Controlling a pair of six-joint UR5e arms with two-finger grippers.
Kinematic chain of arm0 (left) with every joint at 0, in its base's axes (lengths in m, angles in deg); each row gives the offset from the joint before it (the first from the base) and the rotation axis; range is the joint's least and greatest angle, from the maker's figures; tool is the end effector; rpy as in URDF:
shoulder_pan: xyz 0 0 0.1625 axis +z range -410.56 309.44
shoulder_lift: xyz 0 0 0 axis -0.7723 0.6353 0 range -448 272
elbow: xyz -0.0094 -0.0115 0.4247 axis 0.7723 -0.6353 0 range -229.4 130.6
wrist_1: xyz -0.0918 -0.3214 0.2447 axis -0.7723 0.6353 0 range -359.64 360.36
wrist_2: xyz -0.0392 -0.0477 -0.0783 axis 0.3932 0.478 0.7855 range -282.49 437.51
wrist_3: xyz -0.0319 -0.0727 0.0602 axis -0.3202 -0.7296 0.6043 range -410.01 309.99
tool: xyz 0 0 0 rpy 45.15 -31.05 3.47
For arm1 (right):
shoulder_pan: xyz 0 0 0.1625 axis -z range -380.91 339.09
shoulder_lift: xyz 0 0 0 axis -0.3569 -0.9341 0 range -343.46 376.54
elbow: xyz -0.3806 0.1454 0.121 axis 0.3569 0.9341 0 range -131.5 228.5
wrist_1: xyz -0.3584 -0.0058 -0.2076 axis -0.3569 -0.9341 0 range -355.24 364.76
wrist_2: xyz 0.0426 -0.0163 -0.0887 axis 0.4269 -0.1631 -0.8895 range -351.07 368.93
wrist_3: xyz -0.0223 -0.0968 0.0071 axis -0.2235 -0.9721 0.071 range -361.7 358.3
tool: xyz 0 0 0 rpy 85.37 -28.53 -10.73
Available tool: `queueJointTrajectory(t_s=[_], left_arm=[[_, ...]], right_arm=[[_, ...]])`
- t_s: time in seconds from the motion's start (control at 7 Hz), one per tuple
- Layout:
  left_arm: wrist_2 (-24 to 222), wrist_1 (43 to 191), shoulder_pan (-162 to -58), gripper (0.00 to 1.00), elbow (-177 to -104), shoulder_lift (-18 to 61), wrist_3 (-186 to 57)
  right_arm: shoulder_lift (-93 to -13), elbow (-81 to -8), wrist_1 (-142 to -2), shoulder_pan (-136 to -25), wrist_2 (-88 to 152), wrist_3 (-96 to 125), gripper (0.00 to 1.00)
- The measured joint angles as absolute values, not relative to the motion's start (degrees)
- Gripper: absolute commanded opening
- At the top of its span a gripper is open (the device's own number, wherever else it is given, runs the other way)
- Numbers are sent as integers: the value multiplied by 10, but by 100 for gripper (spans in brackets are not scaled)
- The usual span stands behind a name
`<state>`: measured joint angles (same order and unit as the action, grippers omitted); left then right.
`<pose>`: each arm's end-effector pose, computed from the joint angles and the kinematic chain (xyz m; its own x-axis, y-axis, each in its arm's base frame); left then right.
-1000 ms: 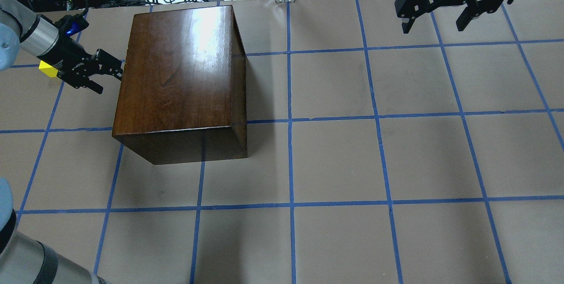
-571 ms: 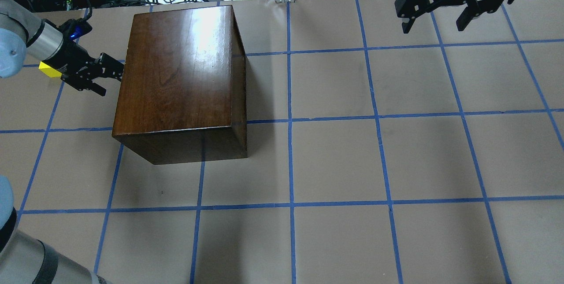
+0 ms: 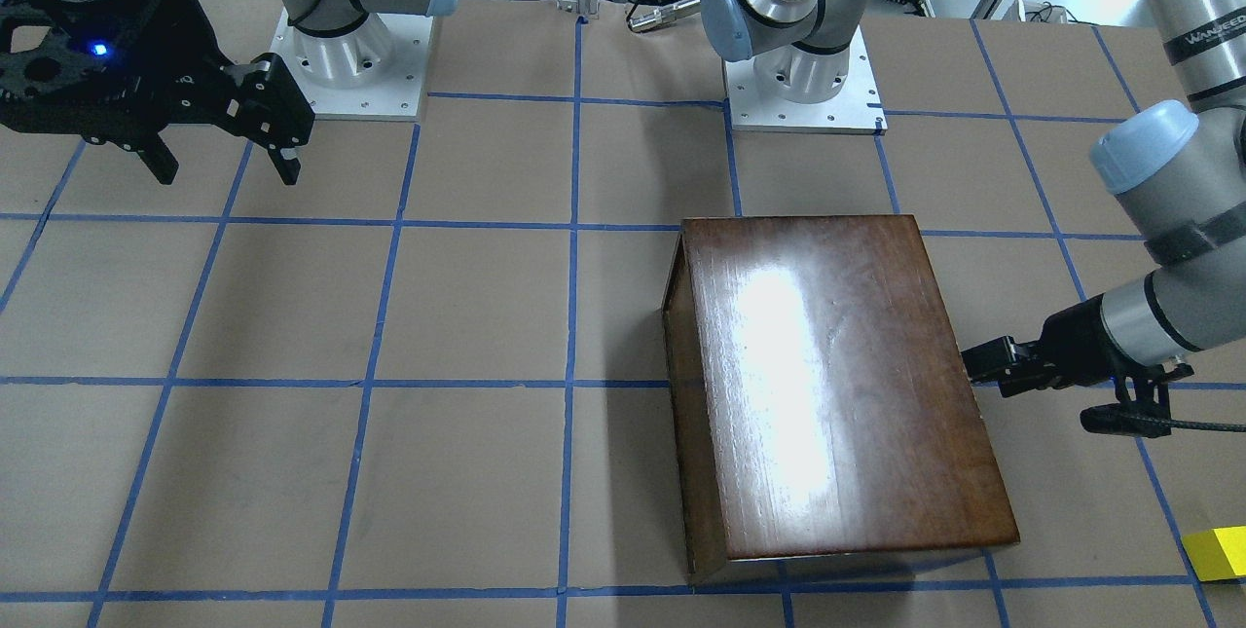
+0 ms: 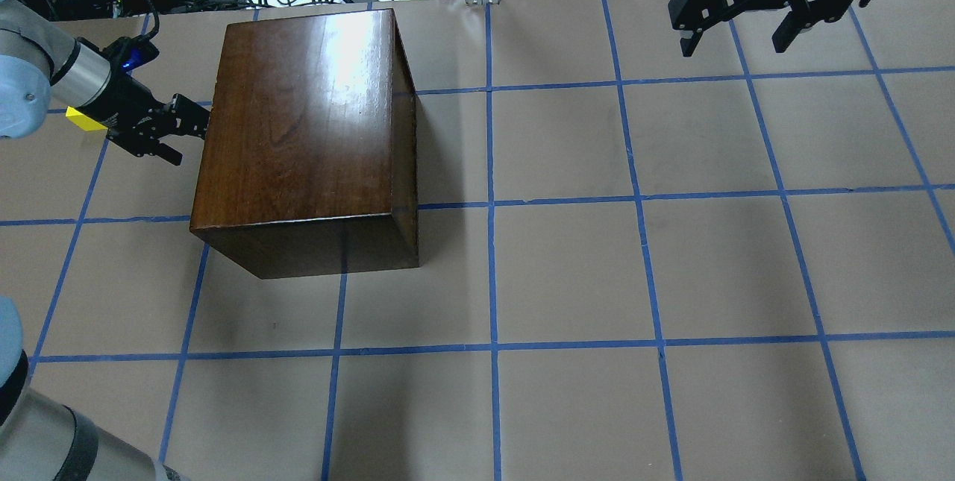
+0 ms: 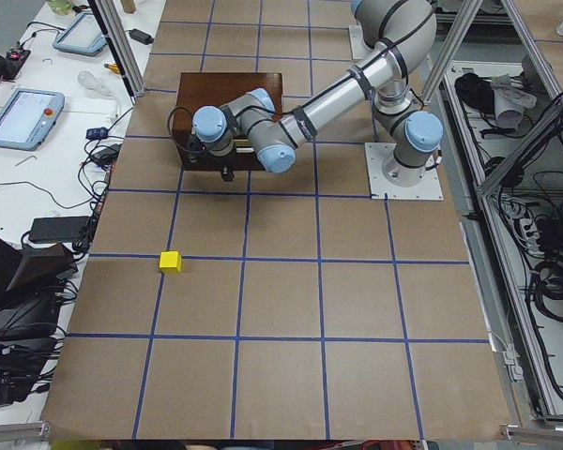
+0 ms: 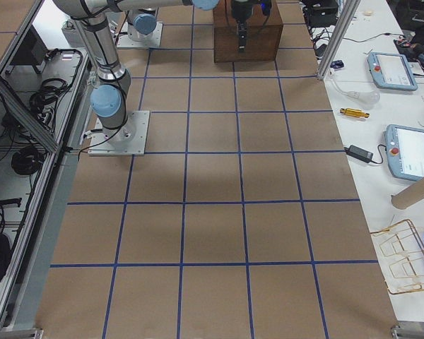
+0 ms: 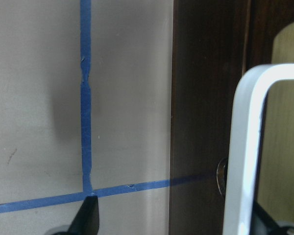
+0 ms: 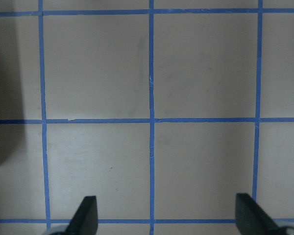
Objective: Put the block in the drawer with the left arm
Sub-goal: 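Pull the drawer open away from the cabinet with the left gripper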
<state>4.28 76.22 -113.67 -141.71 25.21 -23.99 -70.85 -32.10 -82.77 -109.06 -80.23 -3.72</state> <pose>0.1269 -0.6088 0.2709 -0.9388 -0.0512 0.3407 -0.0352 0.9980 0.0531 0.1181 -0.5198 0.5416 -0.9999 -0.0039 -0.0118 -0.0030 0.9971 -0.0760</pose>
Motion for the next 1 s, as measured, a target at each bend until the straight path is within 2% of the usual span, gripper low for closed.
queueJointTrajectory(t_s=[1.0], left_arm=[[36, 763, -1080, 100, -1410, 252, -217]], right_arm=[[-709, -321, -828, -1090, -802, -37, 100]])
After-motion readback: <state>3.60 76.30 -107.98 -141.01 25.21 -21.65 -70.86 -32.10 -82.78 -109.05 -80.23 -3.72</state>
